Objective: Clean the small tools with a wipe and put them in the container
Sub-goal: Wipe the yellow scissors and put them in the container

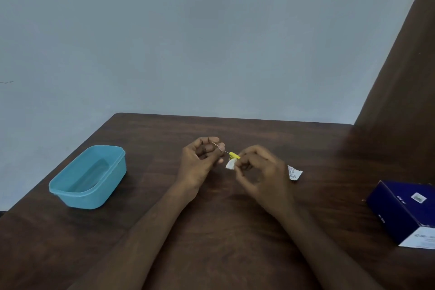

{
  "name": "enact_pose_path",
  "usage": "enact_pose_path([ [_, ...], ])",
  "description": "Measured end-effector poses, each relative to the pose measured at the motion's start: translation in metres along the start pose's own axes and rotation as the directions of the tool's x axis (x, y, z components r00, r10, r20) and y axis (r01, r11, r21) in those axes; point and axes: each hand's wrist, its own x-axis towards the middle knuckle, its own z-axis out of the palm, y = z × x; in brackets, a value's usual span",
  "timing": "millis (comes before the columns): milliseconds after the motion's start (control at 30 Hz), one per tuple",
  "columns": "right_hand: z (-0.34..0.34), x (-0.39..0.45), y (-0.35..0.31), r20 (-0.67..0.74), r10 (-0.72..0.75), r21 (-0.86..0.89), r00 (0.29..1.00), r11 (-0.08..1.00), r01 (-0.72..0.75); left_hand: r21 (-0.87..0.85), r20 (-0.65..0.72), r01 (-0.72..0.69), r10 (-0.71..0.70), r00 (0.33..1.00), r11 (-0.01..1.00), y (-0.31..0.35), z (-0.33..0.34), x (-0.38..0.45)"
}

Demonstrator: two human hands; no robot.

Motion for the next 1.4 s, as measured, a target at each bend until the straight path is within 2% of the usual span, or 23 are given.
enact_pose_path([
  [133, 0.008, -0.002, -0.002, 0.099, -0.14, -0.083, 0.985, 0.986, 0.148, -0.094, 0.016, 0.089, -0.088, 0.996, 0.992, 0.001, -0.001, 0.002],
  [200, 0.007, -0.004, -0.001, 0.168, -0.149, -0.094, 0.974, 0.982, 0.167, -0.106, 0.027, 0.116, -0.114, 0.993, 0.988, 0.002, -0.003, 0.003],
  [267, 0.005, -0.004, -0.003, 0.178, -0.13, -0.072, 0.975, 0.987, 0.145, -0.082, 0.041, 0.119, -0.116, 0.992, 0.989, 0.002, -0.003, 0.002],
  [367, 0.0, -0.001, -0.007, 0.027, 0.015, -0.01, 1.0, 1.0, -0.015, -0.034, 0.061, 0.113, -0.111, 0.992, 0.993, 0.002, -0.003, 0.002],
  [467, -0.003, 0.005, -0.003, -0.103, 0.245, 0.039, 0.964, 0.969, -0.243, 0.014, 0.109, 0.113, -0.114, 0.987, 0.993, 0.003, -0.004, 0.002],
  [533, 0.0, 0.002, 0.006, -0.048, 0.378, 0.075, 0.925, 0.924, -0.374, 0.029, 0.144, 0.109, -0.112, 0.983, 0.994, 0.004, -0.003, 0.0],
  [633, 0.005, -0.001, 0.016, 0.138, 0.531, 0.171, 0.836, 0.818, -0.548, 0.049, 0.16, 0.093, -0.1, 0.982, 0.994, 0.004, -0.003, -0.001],
  [767, 0.006, 0.001, 0.019, 0.119, 0.599, 0.292, 0.792, 0.741, -0.605, 0.066, 0.157, 0.069, -0.078, 0.984, 0.995, 0.004, -0.004, -0.002],
  [967, 0.004, 0.002, 0.016, 0.1, 0.607, 0.353, 0.788, 0.719, -0.599, 0.167, 0.163, 0.021, -0.048, 0.985, 0.986, -0.001, -0.006, -0.001],
  [1033, 0.003, 0.001, 0.015, 0.098, 0.596, 0.336, 0.797, 0.734, -0.59, 0.191, 0.14, -0.046, 0.02, 0.99, 0.98, -0.001, -0.004, -0.003],
  [1133, 0.002, 0.002, 0.014, 0.001, 0.582, 0.27, 0.813, 0.783, -0.561, 0.271, 0.176, -0.139, 0.093, 0.98, 0.952, -0.001, 0.0, -0.007],
  [1233, -0.003, 0.004, 0.012, -0.131, 0.543, 0.225, 0.83, 0.831, -0.508, 0.315, 0.21, -0.141, 0.076, 0.975, 0.939, -0.001, 0.0, -0.008],
  [1400, 0.0, 0.003, 0.006, -0.16, 0.407, 0.174, 0.899, 0.909, -0.38, 0.336, 0.223, -0.115, 0.04, 0.974, 0.935, -0.003, -0.001, -0.008],
])
